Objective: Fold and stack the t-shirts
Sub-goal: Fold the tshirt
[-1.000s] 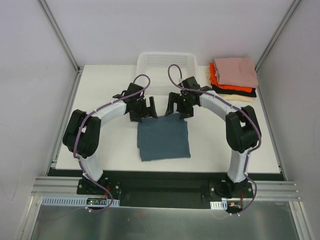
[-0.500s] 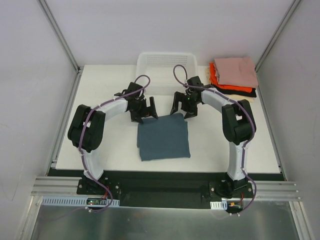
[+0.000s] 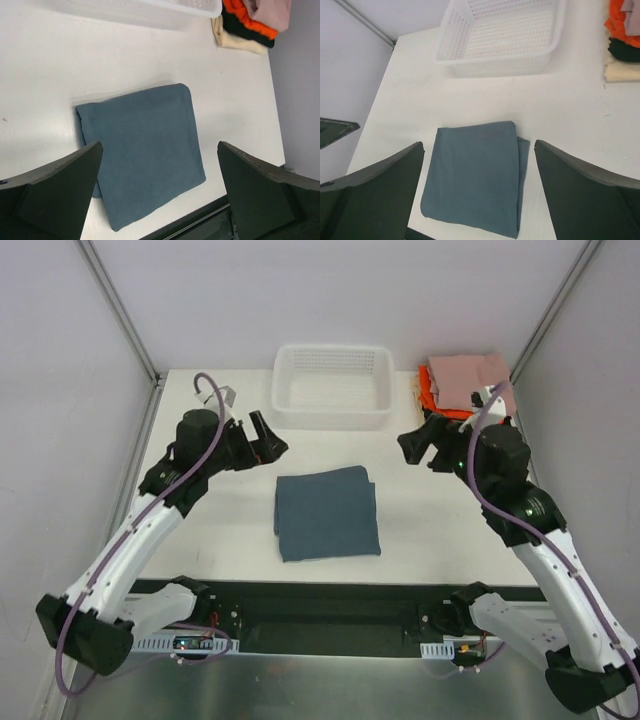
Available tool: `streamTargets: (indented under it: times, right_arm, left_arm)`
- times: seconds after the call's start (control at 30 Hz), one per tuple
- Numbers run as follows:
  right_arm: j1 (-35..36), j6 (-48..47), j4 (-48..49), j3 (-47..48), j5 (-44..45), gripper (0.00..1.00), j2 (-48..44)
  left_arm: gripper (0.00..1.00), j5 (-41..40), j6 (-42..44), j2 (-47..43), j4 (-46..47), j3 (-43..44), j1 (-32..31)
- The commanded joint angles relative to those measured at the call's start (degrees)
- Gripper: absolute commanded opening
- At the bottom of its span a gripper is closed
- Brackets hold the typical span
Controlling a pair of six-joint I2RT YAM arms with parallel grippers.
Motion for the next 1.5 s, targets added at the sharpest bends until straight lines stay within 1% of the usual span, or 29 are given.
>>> streamTargets:
  times: [0.0, 0.03, 0.1, 0.17, 0.27, 0.37, 0.43, 0.47, 0.53, 0.57, 0.6, 0.63, 0.67, 0.77, 0.87, 1.0, 1.03, 1.17, 1.2, 1.3, 1.33, 1.4, 1.43, 1.47]
  right_arm:
    - [-0.68, 2.84, -7.12, -7.74, 0.99, 0.96, -0.44]
    - [-0.68, 2.40, -8.54, -8.10, -0.42, 0.96, -0.45]
    - [-0.59, 1.61, -10.30, -10.63, -6.21, 0.96, -0.19]
    - [0.37, 1.95, -9.70, -13.18, -8.95, 0.96, 0.08]
    - [1.69, 2.65, -7.76, -16.80, -9.22, 0.96, 2.53]
    - [3.36, 3.09, -4.34, -18.56, -6.33, 0.96, 7.89]
    - [4.67, 2.92, -0.48, -18.47, -6.67, 0.96, 13.59]
    - [5.12, 2.92, 0.41, -17.08, -6.59, 0.96, 18.14]
    - [6.43, 1.87, 1.38, -14.79, -6.06, 0.97, 22.91]
    - [6.96, 1.87, 1.29, -11.82, -5.27, 0.98, 27.72]
    - [7.23, 1.43, 0.95, -10.40, -4.83, 0.99, 30.03]
    - [7.58, 1.52, 0.86, -8.82, -3.87, 0.96, 32.31]
    - [7.67, 2.56, -0.36, -6.46, -1.68, 0.90, 36.08]
    - [8.20, 4.15, 0.93, -4.59, 0.18, 0.88, 40.84]
    - [8.90, 5.12, 0.94, -2.92, -1.05, 0.87, 44.53]
    - [11.53, 5.56, -0.81, -0.81, 0.79, 0.85, 47.71]
    - [11.97, 5.99, -1.77, -0.55, 1.49, 0.80, 48.59]
    - [14.00, 9.50, -2.66, -0.45, 6.85, 0.78, 50.08]
    - [14.35, 10.21, -2.66, -0.45, 6.86, 0.78, 50.44]
    - [14.61, 11.44, -0.12, -1.51, 4.85, 0.70, 51.58]
    - [14.70, 11.45, 0.93, -1.77, 4.75, 0.64, 51.76]
    - [14.61, 11.01, 1.03, -1.34, 4.84, 0.55, 52.11]
    - [14.61, 10.57, 1.03, -1.07, 5.19, 0.46, 52.11]
    - [14.61, 10.31, 0.94, -0.46, 5.63, 0.43, 52.02]
  left_arm:
    - [0.99, -6.90, -4.06, -8.56, -4.65, -7.10, 0.07]
    - [0.99, -6.73, -4.68, -10.06, -5.01, -9.63, 0.07]
    - [0.99, -6.03, -6.26, -14.19, -6.67, -12.20, 0.07]
    - [0.99, -5.59, -7.75, -17.61, -7.99, -15.89, 0.07]
    - [0.99, -5.59, -9.51, -20.26, -10.45, -20.29, 0.07]
    - [0.99, -4.97, -10.75, -20.27, -11.16, -23.28, 0.07]
    - [0.99, -4.80, -11.19, -18.61, -11.16, -24.07, -0.02]
    - [0.99, -4.27, -11.10, -17.73, -11.16, -24.07, 0.07]
    - [0.99, -3.83, -10.32, -15.27, -11.16, -23.20, 0.07]
    - [0.99, -3.74, -10.05, -14.47, -11.25, -22.85, 0.07]
    - [0.99, -3.74, -9.70, -13.77, -11.16, -22.23, 0.07]
    - [0.99, -3.74, -9.09, -12.81, -11.16, -21.97, 0.07]
    - [0.99, -3.74, -8.73, -12.36, -11.25, -21.79, -0.02]
    - [0.99, -4.09, -8.20, -11.48, -11.16, -21.44, 0.07]
    - [0.99, -4.35, -8.29, -10.78, -11.16, -21.61, 0.07]
    - [0.99, -4.79, -8.03, -8.76, -11.16, -21.00, 0.07]
    - [0.99, -4.71, -7.94, -8.40, -11.16, -20.74, 0.07]
    - [0.99, -4.71, -7.59, -6.47, -11.16, -19.51, 0.07]
    - [0.99, -4.71, -7.41, -5.77, -11.16, -19.33, 0.07]
    - [0.99, -4.27, -7.06, -4.63, -11.16, -18.63, 0.07]
    - [0.99, -4.18, -6.97, -4.36, -11.16, -18.45, 0.07]
    - [0.99, -4.18, -6.97, -3.83, -11.16, -18.10, 0.07]
    - [0.99, -4.35, -7.06, -3.74, -11.16, -18.10, 0.07]
    - [0.99, -4.44, -7.06, -3.74, -11.16, -17.92, 0.07]
